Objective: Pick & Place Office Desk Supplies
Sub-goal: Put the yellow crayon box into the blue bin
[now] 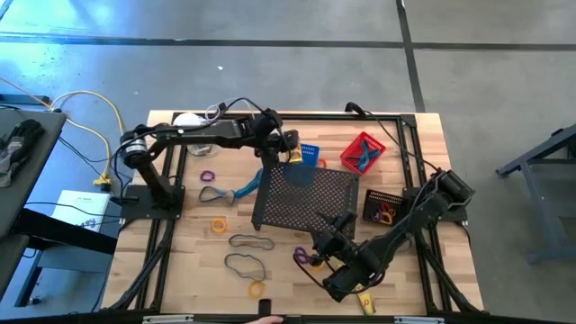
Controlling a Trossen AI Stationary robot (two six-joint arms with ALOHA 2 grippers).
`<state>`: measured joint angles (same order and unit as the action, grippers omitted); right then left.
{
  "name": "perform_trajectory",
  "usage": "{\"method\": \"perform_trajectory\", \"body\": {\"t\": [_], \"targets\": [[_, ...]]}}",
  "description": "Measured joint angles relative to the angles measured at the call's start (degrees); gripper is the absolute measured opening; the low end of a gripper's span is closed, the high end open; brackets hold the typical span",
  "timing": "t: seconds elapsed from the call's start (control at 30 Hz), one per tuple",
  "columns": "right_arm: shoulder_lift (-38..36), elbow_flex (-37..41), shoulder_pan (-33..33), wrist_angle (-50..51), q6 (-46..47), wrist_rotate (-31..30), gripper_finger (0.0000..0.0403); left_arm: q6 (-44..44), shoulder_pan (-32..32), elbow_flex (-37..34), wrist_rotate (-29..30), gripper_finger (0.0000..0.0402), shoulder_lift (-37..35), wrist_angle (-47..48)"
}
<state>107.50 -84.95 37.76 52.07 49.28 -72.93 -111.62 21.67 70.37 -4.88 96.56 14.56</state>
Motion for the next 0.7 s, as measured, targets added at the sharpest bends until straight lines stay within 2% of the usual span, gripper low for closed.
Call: {"method": "perform_trajectory", "body": {"t": [0.17,0.37,0.7], "targets": [[0.0,0.0,0.4,-0.3,0.2,0.3,0.0203,0.5,-0.4,0.1,0.0,0.0032,1.7,-0.6],[0.0,0.0,0.5,-0.4,0.3,1.3,0.0203,4.5,-0.9,0.2,-3.7,0.0032,1.7,-0.2],[0.0,0.0,0.5,-0.4,0.6,2.7,0.0203,9.4,-0.9,0.2,-4.2,0.0034,1.7,0.8]]}}
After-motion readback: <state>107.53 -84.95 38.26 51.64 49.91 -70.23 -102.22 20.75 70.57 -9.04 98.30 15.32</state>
